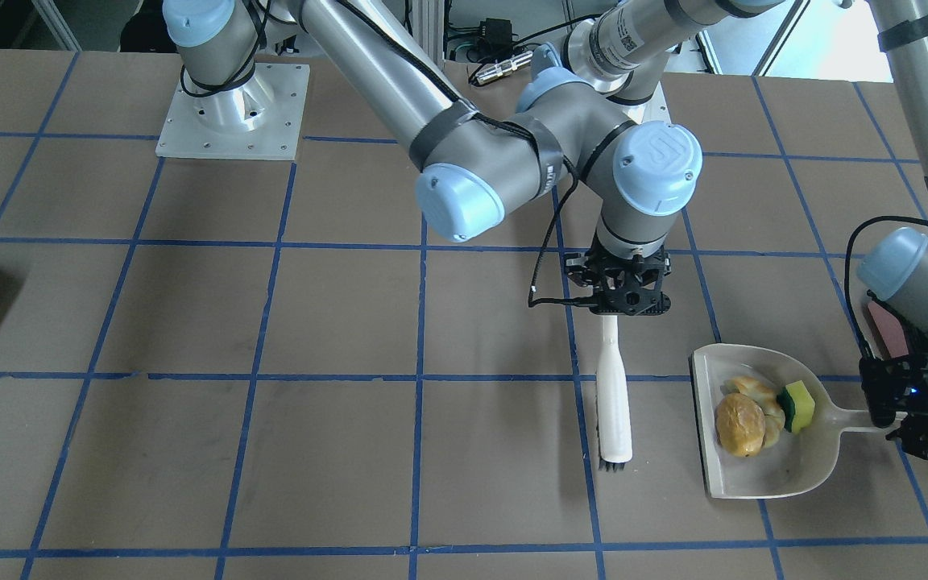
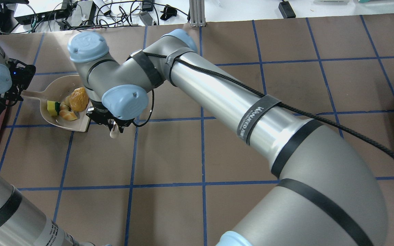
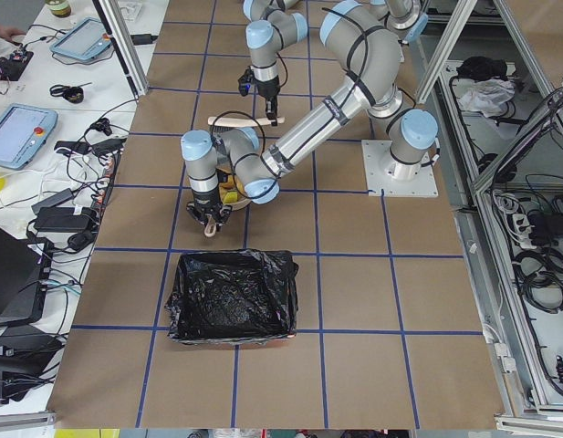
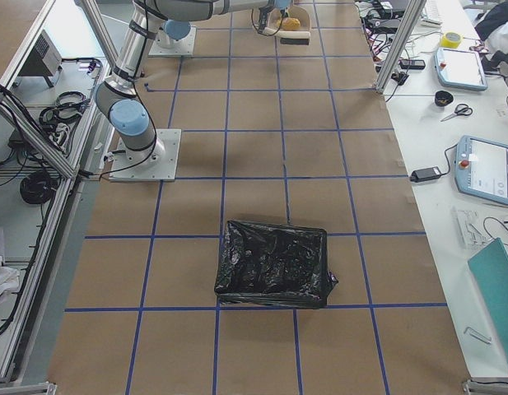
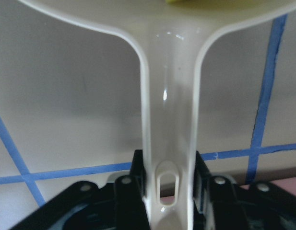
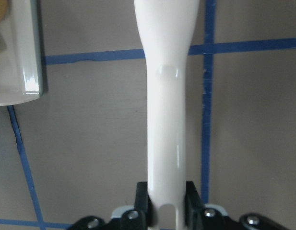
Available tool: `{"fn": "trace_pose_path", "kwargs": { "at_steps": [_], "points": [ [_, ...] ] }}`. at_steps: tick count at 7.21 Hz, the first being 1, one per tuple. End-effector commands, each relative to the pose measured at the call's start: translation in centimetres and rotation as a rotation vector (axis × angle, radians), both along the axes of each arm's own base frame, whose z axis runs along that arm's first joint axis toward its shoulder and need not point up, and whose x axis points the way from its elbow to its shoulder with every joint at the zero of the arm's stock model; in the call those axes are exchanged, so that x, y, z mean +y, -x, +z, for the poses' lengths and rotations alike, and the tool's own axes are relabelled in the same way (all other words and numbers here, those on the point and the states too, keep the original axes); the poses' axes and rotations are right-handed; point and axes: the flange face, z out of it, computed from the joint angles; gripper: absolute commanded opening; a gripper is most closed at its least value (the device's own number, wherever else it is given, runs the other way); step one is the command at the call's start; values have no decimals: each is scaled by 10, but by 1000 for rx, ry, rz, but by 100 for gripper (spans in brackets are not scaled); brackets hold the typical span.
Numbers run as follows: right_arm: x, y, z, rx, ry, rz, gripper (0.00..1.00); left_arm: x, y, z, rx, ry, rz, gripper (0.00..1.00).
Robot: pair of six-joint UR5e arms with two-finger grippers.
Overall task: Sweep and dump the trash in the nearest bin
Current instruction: 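Lift the loaded dustpan with the left gripper while the right gripper withdraws the brush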
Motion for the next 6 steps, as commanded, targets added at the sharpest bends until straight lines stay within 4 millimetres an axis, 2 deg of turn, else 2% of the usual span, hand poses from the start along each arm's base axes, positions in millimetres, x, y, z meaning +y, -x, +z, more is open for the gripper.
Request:
{"fn": "trace_pose_path", "kwargs": {
  "at_steps": [1,3,4,5,6],
  "points": [
    [44,99,-2,37,-69,59,0,6,4,19,114,9,16,0],
    [121,167,-13,106,-55,113,0,19,-7,33,209,16,64,0],
    [151,187,-21,123,-59,138,0,33,-30,46,237,29,139,0],
    [176,206,-23,143,-55,174,0,54,-64,71,254,41,242,0],
    [188,214,-33,138,-34,186,0,81,-107,93,281,68,379,0]
  ]
}}
